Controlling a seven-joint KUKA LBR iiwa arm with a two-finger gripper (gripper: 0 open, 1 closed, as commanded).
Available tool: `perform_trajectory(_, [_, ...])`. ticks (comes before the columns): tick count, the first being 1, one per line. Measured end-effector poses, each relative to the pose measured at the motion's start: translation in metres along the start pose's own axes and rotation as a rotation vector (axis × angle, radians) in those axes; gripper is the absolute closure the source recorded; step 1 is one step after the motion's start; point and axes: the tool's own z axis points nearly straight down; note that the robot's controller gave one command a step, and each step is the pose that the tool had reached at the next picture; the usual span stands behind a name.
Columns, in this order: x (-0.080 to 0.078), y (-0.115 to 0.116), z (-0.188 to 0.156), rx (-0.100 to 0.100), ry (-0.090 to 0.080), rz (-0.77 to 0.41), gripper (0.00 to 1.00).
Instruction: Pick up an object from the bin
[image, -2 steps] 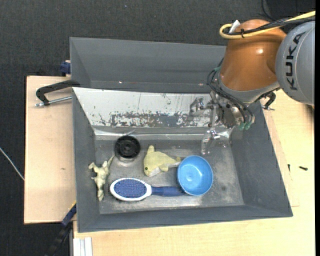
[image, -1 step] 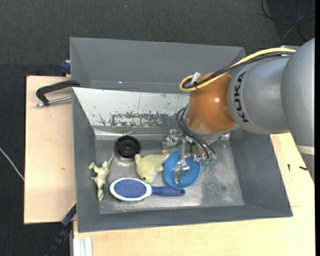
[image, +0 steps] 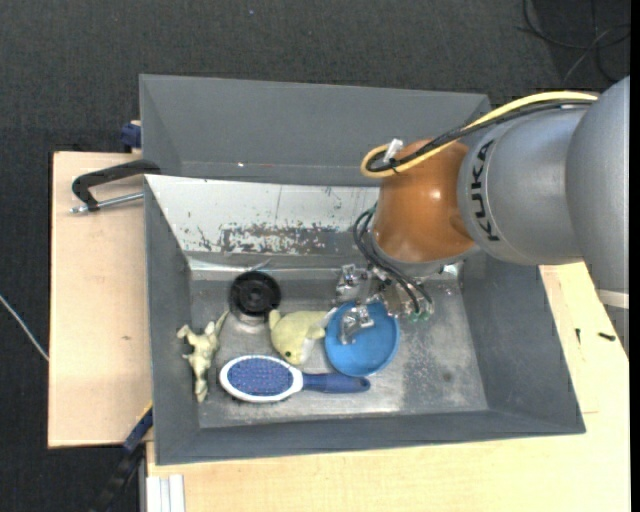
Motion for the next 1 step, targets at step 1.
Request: perform_trajectory(1, [-0.0037, -0.0185, -0.1689, 0.001, 0.002, -0.193, 1.0])
